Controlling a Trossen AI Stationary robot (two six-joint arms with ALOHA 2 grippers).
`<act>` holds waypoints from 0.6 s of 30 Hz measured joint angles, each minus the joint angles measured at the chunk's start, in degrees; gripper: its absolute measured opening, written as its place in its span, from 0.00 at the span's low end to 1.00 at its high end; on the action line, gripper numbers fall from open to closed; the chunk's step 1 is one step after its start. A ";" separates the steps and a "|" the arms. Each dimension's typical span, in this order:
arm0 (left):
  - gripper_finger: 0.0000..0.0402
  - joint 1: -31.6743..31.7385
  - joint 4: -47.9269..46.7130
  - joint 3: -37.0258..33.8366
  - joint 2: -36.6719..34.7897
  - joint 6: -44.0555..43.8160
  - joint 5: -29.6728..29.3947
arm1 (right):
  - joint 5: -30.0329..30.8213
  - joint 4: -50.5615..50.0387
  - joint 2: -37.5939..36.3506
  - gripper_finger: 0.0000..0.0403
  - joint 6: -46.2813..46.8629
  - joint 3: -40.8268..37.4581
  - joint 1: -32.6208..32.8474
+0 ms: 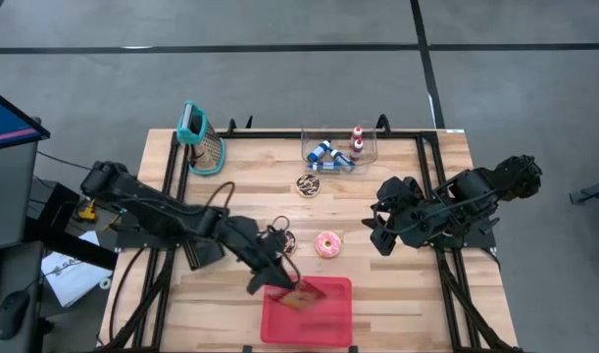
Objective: Pick & Place Food Item
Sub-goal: Put the red popcorn bag into the red bin, then adjust the black bin
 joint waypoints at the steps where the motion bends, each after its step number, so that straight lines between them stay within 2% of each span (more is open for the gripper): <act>1: 0.00 0.21 1.80 0.00 1.07 -0.28 0.02 | 0.14 0.13 0.00 0.50 -0.03 0.00 0.00; 6: 0.01 0.33 7.44 0.02 6.29 -2.94 0.00 | 0.17 0.68 0.00 0.50 -1.31 0.00 0.30; 9: 0.07 0.33 9.21 0.00 9.21 -6.08 0.60 | 0.37 0.77 0.00 0.50 -2.10 0.00 1.15; 14: 0.26 -0.43 11.28 0.00 10.62 -9.78 2.46 | 0.41 0.51 0.00 0.50 -3.16 0.00 2.62; 18: 0.43 -0.57 10.22 0.00 7.40 -8.49 2.10 | 1.19 0.55 0.00 0.50 -3.39 0.00 3.39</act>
